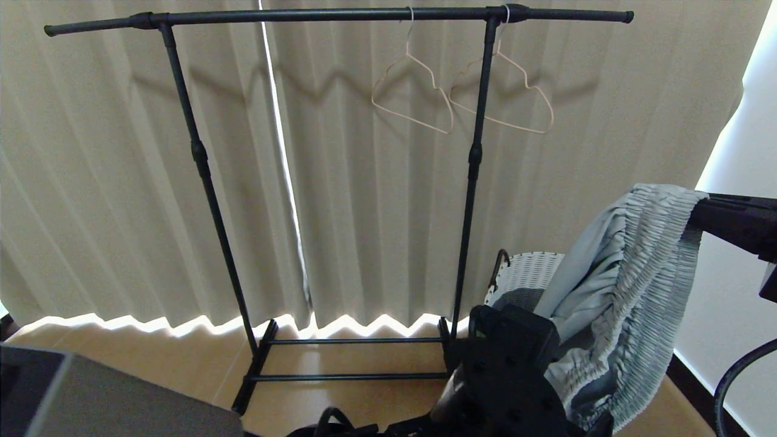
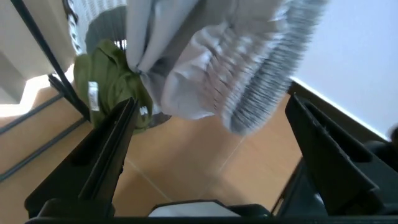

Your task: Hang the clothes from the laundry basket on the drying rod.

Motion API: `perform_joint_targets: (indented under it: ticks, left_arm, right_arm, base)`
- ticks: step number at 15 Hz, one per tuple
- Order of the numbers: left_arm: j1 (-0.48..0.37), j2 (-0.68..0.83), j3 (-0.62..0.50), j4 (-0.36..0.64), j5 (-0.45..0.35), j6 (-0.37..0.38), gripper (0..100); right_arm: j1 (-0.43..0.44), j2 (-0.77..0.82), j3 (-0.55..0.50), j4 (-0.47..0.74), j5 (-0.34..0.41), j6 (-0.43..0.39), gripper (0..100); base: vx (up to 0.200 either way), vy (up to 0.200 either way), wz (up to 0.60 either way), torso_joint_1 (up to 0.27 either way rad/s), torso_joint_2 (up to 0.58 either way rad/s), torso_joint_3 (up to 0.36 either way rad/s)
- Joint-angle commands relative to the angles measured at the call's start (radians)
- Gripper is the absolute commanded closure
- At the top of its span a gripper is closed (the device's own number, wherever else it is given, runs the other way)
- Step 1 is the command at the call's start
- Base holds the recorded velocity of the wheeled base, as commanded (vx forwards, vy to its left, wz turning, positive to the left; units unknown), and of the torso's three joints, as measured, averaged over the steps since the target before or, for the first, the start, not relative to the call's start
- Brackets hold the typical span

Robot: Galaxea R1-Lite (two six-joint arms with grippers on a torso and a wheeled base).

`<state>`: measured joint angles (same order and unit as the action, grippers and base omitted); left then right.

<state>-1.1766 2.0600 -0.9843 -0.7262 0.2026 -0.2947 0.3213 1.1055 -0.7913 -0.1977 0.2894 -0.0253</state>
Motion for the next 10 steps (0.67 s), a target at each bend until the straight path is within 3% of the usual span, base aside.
perform_joint_targets:
  ticks: [1,7,8,10]
  left_arm:
    - [-0.002,0.075,-0.047,-0.001,0.006,-0.006,0]
    - [0.046,0.111,-0.090,0.002,0.115,-0.006,0]
    - [0.046,0.106,-0.073,0.005,0.123,-0.003,100]
    - [0.045,0.103,-0.054,0.007,0.124,0.002,100]
  right_arm:
    - [0.001,-0.004,0.000,0.000,0.005,-0.001,100]
    - [0.002,-0.016,0.000,0.000,0.005,0.001,100]
    - [0.002,-0.016,0.000,0.000,0.005,0.001,100]
    - [0.001,-0.015,0.000,0.000,0.005,0.001,100]
  base:
    - [0.000,0.000,0.00,0.000,0.00,0.000]
    - [0.000,0.000,0.00,0.000,0.00,0.000]
    - [0.000,0.000,0.00,0.000,0.00,0.000]
    - [0.000,0.000,0.00,0.000,0.00,0.000]
